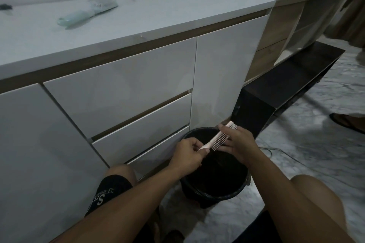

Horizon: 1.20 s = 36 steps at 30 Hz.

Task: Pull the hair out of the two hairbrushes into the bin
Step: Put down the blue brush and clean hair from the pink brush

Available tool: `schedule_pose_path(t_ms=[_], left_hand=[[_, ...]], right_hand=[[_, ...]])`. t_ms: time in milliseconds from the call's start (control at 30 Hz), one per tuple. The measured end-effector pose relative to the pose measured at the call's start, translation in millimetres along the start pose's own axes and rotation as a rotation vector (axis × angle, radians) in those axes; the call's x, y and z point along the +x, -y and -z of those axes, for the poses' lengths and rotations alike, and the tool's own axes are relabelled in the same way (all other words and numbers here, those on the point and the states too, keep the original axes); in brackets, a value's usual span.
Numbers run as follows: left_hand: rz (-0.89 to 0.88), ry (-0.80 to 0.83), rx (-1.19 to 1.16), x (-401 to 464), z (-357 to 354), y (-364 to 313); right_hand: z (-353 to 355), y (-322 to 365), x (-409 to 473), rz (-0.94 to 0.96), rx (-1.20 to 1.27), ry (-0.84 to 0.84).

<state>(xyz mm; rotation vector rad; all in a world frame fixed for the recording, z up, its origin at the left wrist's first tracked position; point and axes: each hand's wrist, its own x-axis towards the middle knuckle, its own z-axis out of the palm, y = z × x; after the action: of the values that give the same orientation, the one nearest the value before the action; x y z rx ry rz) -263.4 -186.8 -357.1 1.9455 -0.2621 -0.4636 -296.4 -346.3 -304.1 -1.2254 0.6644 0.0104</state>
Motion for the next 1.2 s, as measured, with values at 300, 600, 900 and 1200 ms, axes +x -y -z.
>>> schedule_pose_path(t_ms=[300, 600, 900, 1200], left_hand=[[0.07, 0.113, -0.111, -4, 8, -8], [0.164, 0.188, -0.222, -11, 17, -16], [0.249, 0.124, -0.297, -7, 16, -21], [0.274, 0.045, -0.111, 0, 23, -19]], right_hand=[[9, 4, 5, 0.011, 0.072, -0.098], [8, -1, 15, 0.205, -0.148, -0.157], [-8, -25, 13, 0.455, -0.799, -0.09], [-4, -9, 12, 0.377, -0.568, -0.263]])
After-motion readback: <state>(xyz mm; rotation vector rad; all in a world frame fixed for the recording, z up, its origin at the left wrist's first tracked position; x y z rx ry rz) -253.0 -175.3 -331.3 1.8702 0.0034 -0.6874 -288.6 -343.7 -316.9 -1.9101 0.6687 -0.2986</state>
